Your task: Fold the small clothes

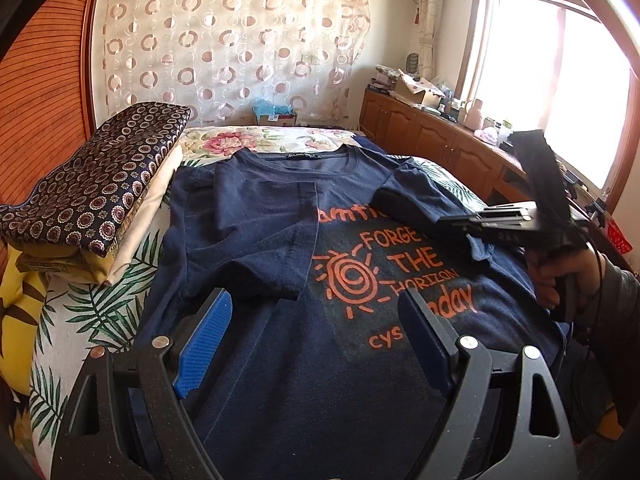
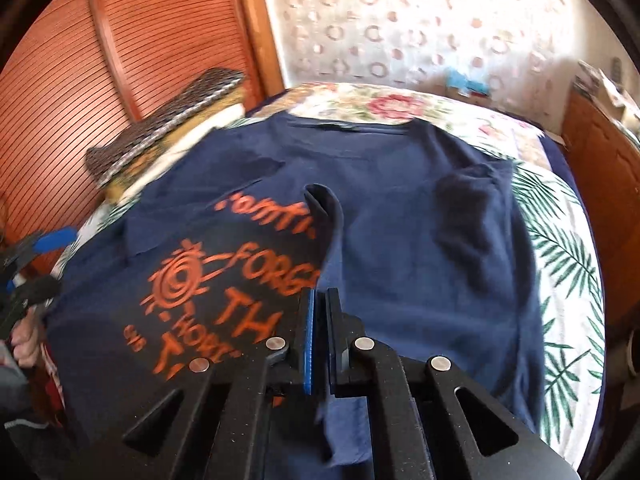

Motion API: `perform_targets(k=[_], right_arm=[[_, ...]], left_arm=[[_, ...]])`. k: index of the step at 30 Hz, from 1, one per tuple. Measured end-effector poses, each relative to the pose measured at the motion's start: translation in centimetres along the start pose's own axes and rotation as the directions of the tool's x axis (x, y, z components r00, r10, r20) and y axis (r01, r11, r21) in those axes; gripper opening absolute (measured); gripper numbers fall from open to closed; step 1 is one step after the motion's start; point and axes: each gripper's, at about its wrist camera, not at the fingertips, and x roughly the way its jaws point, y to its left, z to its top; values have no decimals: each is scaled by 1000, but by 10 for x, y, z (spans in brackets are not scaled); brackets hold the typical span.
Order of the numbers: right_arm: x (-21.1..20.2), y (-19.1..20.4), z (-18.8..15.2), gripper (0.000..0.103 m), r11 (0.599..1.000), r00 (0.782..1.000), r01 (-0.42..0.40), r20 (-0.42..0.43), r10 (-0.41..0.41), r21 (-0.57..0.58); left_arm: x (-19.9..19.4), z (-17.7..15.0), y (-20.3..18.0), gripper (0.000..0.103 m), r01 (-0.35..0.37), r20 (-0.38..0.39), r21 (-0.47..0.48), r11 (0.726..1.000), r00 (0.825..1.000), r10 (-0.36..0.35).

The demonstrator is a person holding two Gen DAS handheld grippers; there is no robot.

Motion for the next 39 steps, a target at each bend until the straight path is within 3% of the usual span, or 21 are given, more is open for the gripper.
perform_targets(k=[3,4,8,11,13,14,18,25,27,32,36,39], right_arm=[[2,15,-9,5,998,999,-25,-37,23,-59],[4,18,-11,8,997,999,0,-51,-4,-74],[0,13,-12,11,997,1000,15,-26,-17,-74],[-11,4,-9,27,998,999,35,15,-34,-44],[-16,-2,-6,43,999,998,49,35,-48,-24],[-19,-2,-7,45,998,997,60,39,-59,-19],[-12,-21,0,46,993,992,120,25,-120,-10],[6,-65,28,46,985,985,170,7,-171,38],[12,-81,36,47,980,981,191,8,-191,56],[31,-111,49,48,967,971,238,-19,-237,90],[49,-122,59,48,965,967,255,-32,-253,70],[61,-126,64,48,967,970,243,-42,-240,81]], left_arm=[[0,0,-1,86,0,1,5,1000,1000,0],[0,1,-1,86,-1,1,5,1000,1000,1],[1,3,3,86,-13,3,5,1000,1000,13],[2,9,9,86,-32,5,20,999,999,32],[3,17,14,86,-45,11,31,999,999,45],[4,23,17,86,-50,18,36,998,999,50],[12,44,32,84,-36,19,44,998,999,35],[56,90,59,62,-88,-52,89,992,994,93],[71,101,67,60,-130,-79,106,986,987,139],[106,120,88,42,-175,-151,120,977,970,193],[135,135,101,40,-195,-216,137,971,951,222],[159,142,109,35,-218,-283,157,963,925,255]])
